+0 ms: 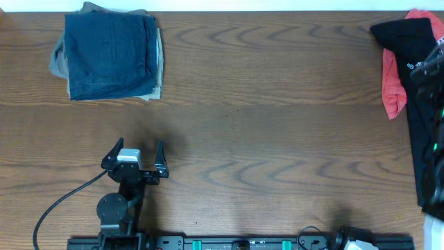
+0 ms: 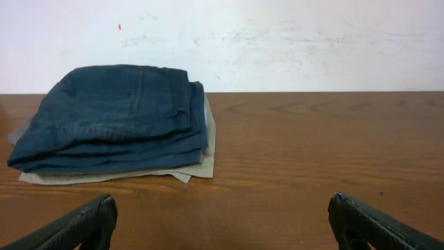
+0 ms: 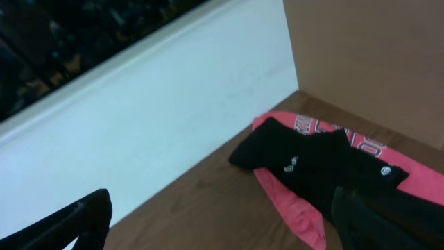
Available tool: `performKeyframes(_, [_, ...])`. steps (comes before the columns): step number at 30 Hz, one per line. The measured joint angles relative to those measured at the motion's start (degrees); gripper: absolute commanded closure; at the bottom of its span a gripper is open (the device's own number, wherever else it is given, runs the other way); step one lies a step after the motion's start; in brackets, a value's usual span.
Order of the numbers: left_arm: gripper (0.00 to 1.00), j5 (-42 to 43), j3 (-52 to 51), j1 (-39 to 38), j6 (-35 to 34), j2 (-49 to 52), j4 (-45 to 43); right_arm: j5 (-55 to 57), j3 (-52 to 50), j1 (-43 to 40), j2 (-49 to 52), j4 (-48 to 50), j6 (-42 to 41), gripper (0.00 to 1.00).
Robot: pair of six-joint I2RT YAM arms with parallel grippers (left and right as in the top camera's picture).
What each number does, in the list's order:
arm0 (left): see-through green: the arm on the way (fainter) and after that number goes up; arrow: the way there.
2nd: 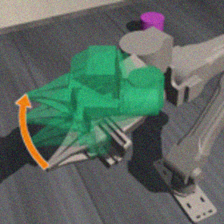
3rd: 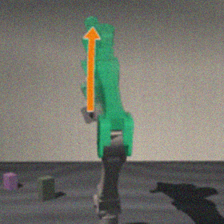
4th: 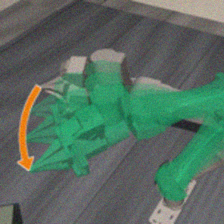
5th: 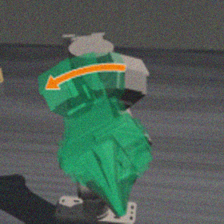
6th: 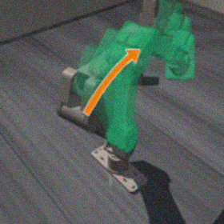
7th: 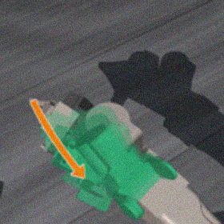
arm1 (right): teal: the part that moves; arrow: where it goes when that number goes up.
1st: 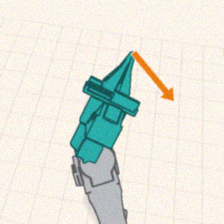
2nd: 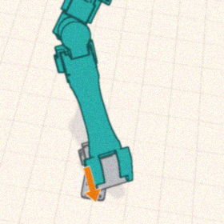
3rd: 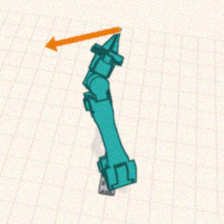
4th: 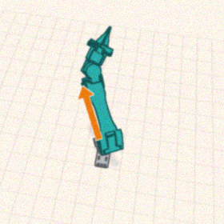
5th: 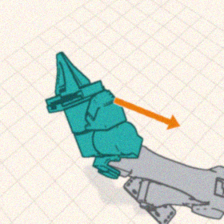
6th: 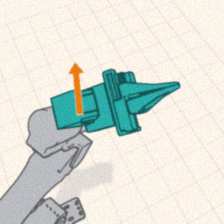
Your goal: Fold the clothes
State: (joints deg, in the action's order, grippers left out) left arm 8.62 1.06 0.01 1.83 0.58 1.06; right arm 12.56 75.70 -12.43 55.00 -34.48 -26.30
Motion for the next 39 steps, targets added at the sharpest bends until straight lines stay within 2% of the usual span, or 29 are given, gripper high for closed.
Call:
performKeyframes(5, [0.02, 0.0, 0.0, 0.0, 0.0, 0.0, 0.0, 0.1, -7.6, 3.1, -8.0, 0.0, 0.0, 0.01])
performKeyframes(15, [0.02, 0.0, 0.0, 0.0, 0.1, 0.0, 0.0, 2.0, -33.6, 10.9, -26.0, 2.0, 0.0, 0.01])
performKeyframes(22, [0.02, 0.0, 0.1, 0.0, 0.2, 0.0, 0.0, -2.2, -51.6, 13.8, -36.7, 13.7, -0.2, 0.01])
performKeyframes(27, [0.02, 0.0, 0.1, 0.0, 0.2, 0.0, 0.1, -8.5, -64.0, 15.0, -44.1, 27.4, 1.6, 0.01])
performKeyframes(31, [0.02, 0.0, 0.1, 0.0, 0.2, 0.0, 0.1, -11.8, -70.8, 15.0, -48.5, 32.9, 2.8, 0.01])
performKeyframes(39, [0.02, 0.0, 0.1, 0.0, 0.2, 0.0, 0.1, -14.4, -75.2, 15.0, -54.1, 34.4, 7.9, 0.01])
